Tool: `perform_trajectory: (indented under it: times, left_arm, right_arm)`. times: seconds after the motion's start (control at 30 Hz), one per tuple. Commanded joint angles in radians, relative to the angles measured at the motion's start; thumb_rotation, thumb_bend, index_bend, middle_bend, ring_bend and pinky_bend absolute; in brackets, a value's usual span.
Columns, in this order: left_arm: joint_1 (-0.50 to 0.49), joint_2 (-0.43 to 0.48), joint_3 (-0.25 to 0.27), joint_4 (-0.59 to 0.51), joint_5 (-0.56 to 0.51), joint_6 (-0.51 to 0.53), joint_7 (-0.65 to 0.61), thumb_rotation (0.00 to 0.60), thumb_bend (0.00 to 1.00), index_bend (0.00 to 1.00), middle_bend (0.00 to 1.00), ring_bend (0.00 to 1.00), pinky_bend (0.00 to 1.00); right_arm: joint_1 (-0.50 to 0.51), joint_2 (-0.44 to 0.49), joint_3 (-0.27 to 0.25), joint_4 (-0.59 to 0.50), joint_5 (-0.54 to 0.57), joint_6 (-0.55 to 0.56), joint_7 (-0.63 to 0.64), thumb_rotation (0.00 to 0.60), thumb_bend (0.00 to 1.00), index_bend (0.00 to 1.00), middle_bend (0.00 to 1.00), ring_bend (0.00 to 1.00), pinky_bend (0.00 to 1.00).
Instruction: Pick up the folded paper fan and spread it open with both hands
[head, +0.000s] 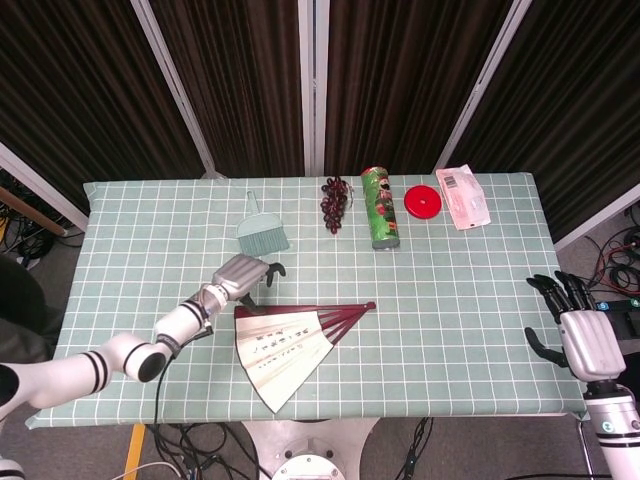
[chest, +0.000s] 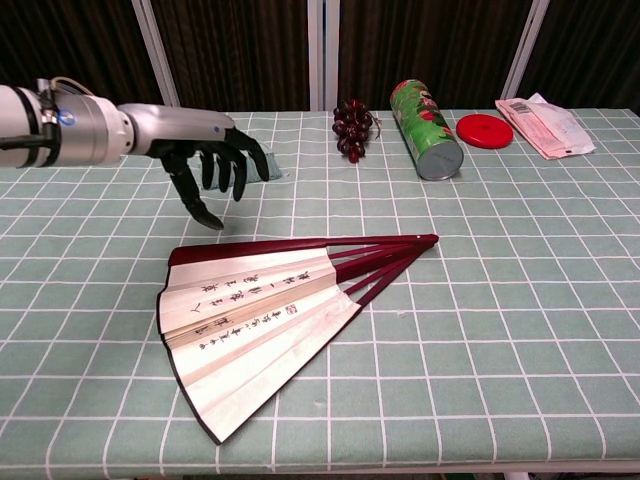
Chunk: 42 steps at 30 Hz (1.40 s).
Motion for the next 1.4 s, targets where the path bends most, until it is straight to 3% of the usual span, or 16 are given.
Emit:
perform_trajectory:
  times: [0.03, 0.3, 0.6, 1.13, 1.4]
  left_arm:
    - [-0.060, -0.057, 0.017, 0.025, -0.104, -0.021, 0.066, 0.600, 0.15, 0.24, 0.42, 0.39, 0.42]
    - [-0.171, -0.128, 0.064, 0.077, -0.317, -0.012, 0.195, 0.600, 0.16, 0.26, 0.42, 0.40, 0.43]
    - [-0.256, -0.168, 0.109, 0.100, -0.461, 0.006, 0.274, 0.600, 0.23, 0.30, 0.45, 0.44, 0.45]
    - [-0.317, -0.186, 0.158, 0.063, -0.530, 0.038, 0.325, 0.600, 0.27, 0.33, 0.48, 0.47, 0.46]
    - [-0.330, -0.199, 0.172, 0.061, -0.547, 0.052, 0.340, 0.600, 0.29, 0.41, 0.53, 0.52, 0.51]
  right_arm:
    - [0.001, -0.002, -0.001, 0.004, 0.002, -0.003, 0.004, 0.600, 0.27, 0.13, 0.14, 0.01, 0.00]
    - [0.002, -0.002, -0.001, 0.021, 0.009, -0.011, 0.020, 0.600, 0.27, 0.13, 0.14, 0.01, 0.00]
    - [0.000, -0.002, 0.001, 0.037, 0.022, -0.015, 0.036, 0.600, 0.27, 0.13, 0.14, 0.01, 0.00]
    - [-0.012, -0.006, -0.001, 0.051, 0.031, -0.008, 0.052, 0.600, 0.27, 0.13, 0.14, 0.01, 0.00]
    - [-0.018, -0.002, -0.001, 0.053, 0.033, -0.002, 0.057, 0.600, 0.27, 0.13, 0.14, 0.01, 0.00]
